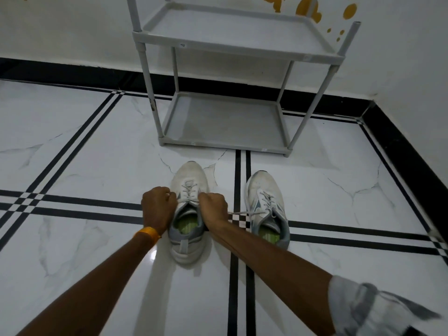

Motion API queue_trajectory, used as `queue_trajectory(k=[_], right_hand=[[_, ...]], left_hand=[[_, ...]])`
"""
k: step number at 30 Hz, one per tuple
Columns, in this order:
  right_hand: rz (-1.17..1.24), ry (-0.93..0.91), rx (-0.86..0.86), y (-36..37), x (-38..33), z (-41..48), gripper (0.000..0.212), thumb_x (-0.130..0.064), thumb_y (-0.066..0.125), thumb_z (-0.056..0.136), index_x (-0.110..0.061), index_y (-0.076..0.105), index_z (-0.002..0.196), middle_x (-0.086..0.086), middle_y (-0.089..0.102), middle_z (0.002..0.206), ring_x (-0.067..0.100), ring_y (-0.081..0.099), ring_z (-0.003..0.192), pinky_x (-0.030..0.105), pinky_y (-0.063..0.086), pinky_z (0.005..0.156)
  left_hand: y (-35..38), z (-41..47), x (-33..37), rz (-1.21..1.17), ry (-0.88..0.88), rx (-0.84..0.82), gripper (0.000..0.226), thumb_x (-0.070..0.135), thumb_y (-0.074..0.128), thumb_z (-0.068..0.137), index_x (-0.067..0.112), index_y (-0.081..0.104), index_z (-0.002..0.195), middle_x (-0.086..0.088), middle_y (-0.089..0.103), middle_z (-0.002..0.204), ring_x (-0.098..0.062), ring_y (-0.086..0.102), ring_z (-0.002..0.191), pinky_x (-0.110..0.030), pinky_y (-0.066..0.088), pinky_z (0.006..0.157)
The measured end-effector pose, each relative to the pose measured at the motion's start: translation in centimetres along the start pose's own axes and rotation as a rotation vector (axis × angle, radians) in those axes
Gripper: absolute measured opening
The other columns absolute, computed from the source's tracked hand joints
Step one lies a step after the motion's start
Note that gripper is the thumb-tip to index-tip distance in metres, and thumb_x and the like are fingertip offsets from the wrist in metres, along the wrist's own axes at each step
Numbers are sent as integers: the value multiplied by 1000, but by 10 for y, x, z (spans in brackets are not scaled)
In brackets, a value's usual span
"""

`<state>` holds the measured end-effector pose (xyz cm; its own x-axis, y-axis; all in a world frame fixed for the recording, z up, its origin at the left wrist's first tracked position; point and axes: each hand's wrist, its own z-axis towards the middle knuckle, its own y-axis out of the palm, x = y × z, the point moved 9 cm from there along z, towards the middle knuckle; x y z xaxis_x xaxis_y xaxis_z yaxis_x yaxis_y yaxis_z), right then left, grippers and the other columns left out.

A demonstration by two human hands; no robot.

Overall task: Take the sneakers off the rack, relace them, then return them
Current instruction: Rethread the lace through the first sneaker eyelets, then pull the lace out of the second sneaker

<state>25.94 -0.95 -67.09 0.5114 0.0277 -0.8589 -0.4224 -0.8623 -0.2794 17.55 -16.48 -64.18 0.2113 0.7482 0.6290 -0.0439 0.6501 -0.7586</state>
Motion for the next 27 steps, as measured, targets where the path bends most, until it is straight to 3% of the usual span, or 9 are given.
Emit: queue_trajectory(k=[4, 6, 9, 13, 16, 19, 22, 24, 27], right_hand=[[-229, -113, -240, -4, -29, -11, 50, -53, 49, 90, -11, 60, 115, 10, 68, 109, 24, 67, 91, 43, 57, 84], [-442, -288, -168, -39, -45, -16, 52, -43, 56, 90, -17, 47, 133, 9, 58, 130, 26, 62, 107, 47, 53, 91], [-607, -344, 108, -132, -44, -16, 46, -24, 61, 91, -19, 49, 134, 6, 59, 132, 24, 61, 110, 42, 51, 95], [-687, -42, 56, -202, 8, -19, 31, -32, 69, 85, -10, 67, 108, 10, 70, 109, 28, 68, 91, 46, 58, 82], [-519, -24, 77, -208, 25, -27, 22, -24, 75, 82, -5, 67, 89, 13, 72, 88, 27, 71, 73, 47, 61, 70], [-360, -18, 96, -214, 26, -30, 22, -19, 75, 83, -6, 61, 73, 12, 68, 64, 20, 64, 51, 36, 60, 57], [-192, 41, 90, -219, 35, -27, 28, -20, 67, 90, -10, 54, 67, 11, 65, 62, 17, 61, 49, 28, 56, 51], [-88, 104, 72, -218, 42, -25, 30, -18, 61, 94, -9, 52, 68, 11, 61, 64, 17, 57, 49, 28, 54, 51], [56, 232, 18, -205, 57, -21, 27, -14, 58, 94, -9, 54, 67, 8, 48, 61, 14, 41, 45, 24, 42, 46]], left_hand=[[-12, 7, 7, 260, -71, 7, 40, 47, 52, 91, 8, 57, 99, -16, 63, 100, -37, 57, 99, -47, 45, 80], [-16, 4, 42, 204, 45, 36, 46, 43, 57, 90, 10, 51, 122, -14, 57, 123, -35, 49, 117, -50, 41, 94], [17, -19, 118, -136, 275, -184, 29, 24, 59, 91, 13, 56, 118, -7, 59, 119, -19, 59, 96, -34, 49, 88], [93, -72, 175, -187, 364, -568, 25, 23, 57, 92, 12, 65, 114, -7, 64, 115, -22, 62, 100, -29, 49, 87], [113, -83, 181, -169, 362, -594, 17, 19, 56, 92, 7, 65, 101, -12, 65, 104, -26, 61, 95, -39, 52, 86], [117, -82, 182, -99, 368, -567, 14, 16, 52, 95, 4, 57, 99, -16, 64, 101, -29, 61, 90, -39, 52, 80], [120, -85, 179, -110, 292, -634, 12, 17, 45, 98, 5, 49, 99, -19, 64, 96, -31, 61, 84, -41, 51, 73], [122, -87, 169, -224, 115, -710, 13, 19, 44, 97, 7, 48, 91, -17, 61, 91, -26, 56, 79, -43, 52, 72], [122, -85, 162, -388, -79, -775, 16, 21, 52, 91, 11, 51, 79, -7, 55, 81, -19, 49, 73, -27, 43, 59]])
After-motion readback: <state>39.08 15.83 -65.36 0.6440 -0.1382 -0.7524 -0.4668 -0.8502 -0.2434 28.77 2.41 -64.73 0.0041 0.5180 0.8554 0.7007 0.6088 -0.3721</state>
